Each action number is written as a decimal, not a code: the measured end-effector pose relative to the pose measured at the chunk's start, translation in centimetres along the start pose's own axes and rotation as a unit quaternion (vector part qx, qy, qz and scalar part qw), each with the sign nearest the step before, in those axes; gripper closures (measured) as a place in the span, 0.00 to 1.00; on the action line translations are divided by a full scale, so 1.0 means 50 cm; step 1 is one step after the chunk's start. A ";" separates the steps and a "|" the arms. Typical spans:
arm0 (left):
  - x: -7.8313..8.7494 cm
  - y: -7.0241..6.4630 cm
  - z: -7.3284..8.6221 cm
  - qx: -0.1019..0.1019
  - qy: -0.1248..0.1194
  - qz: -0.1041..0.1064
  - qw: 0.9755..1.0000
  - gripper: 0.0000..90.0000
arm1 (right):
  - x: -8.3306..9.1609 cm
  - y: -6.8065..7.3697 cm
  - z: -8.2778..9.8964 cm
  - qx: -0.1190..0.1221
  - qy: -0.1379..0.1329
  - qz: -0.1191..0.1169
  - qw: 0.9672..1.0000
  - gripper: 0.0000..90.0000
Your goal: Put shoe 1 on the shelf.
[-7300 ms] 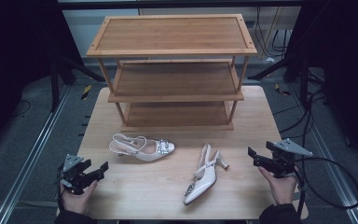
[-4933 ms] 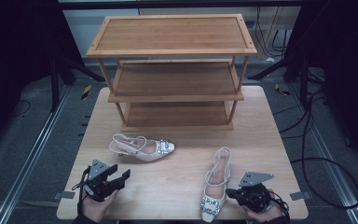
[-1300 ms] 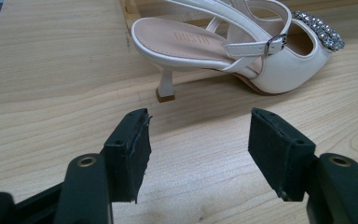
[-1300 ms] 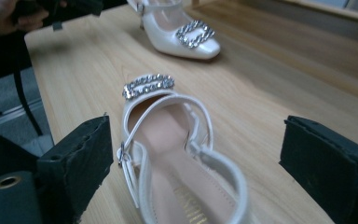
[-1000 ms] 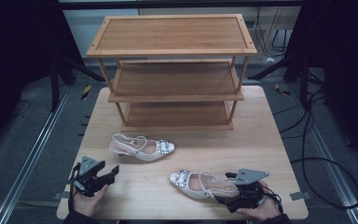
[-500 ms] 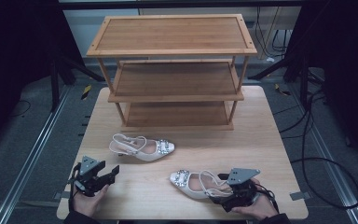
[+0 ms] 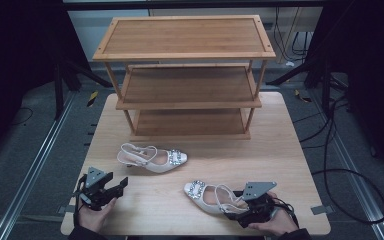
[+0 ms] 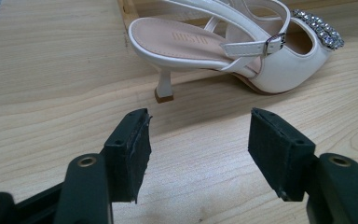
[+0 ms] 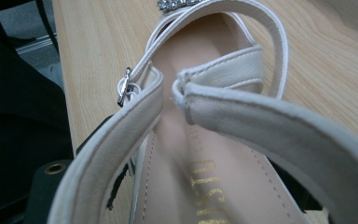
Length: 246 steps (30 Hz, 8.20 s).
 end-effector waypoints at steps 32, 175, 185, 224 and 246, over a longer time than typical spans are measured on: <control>0.008 0.007 -0.003 0.004 -0.010 -0.008 1.000 0.42 | 0.011 -0.015 -0.095 -0.107 -0.133 0.077 0.982 0.44; -0.002 0.029 0.013 -0.006 0.001 0.005 1.000 0.44 | -0.332 -0.240 -0.331 -0.209 -0.137 0.248 0.936 0.88; -0.030 0.039 0.012 -0.022 0.017 0.009 1.000 0.47 | -0.303 -0.210 -0.315 -0.178 -0.120 0.237 0.947 0.74; -0.152 0.081 -0.028 -0.086 0.022 0.106 0.990 0.75 | -0.299 -0.046 -0.240 -0.140 -0.056 0.133 0.980 0.98; -0.090 -0.038 -0.002 -0.110 0.063 0.146 0.981 0.84 | -0.268 -0.087 -0.264 -0.151 -0.080 0.159 0.972 0.96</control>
Point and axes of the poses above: each handheld gripper's, and its own axes: x roughly backward along the jaws, z roughly out of its underside, y roughly to its left, the point moved 4 cm from there along -x, roughly forward along the jaws, and after that the axes turned 10 degrees about -x, right-handed, at the moved point
